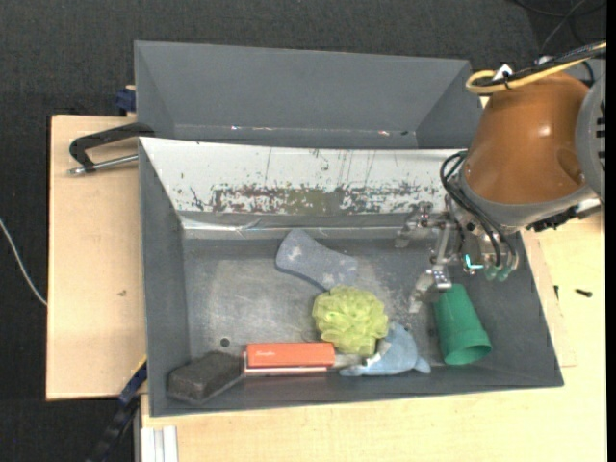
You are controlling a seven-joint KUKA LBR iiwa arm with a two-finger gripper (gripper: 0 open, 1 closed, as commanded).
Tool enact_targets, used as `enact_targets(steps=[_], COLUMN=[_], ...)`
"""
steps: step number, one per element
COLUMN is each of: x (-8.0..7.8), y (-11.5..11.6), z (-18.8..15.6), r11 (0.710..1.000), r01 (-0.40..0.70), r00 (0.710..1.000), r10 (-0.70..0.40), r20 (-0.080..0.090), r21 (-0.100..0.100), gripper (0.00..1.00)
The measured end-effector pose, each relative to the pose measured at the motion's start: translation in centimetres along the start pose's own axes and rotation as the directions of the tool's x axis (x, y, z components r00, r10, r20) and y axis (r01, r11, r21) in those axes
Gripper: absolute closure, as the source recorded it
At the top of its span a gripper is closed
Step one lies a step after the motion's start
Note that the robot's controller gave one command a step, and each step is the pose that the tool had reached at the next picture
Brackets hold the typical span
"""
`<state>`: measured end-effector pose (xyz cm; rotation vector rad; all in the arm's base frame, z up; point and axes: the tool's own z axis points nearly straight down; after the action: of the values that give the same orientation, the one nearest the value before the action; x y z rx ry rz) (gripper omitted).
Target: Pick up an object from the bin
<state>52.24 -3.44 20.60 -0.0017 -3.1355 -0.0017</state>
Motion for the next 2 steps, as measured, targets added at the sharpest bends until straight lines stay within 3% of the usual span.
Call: enact_targets(steps=[1,2], x=[-0.1,0.9], y=[0.0,1.1], z=[-0.3,4.3], r11=[1.000,0.999], r01=[0.001,0.033], r00=[1.000,0.999], r10=[-0.001,-0.033], r20=[0.006,0.015], r21=[0.001,0.002], gripper=[0.00,0.00])
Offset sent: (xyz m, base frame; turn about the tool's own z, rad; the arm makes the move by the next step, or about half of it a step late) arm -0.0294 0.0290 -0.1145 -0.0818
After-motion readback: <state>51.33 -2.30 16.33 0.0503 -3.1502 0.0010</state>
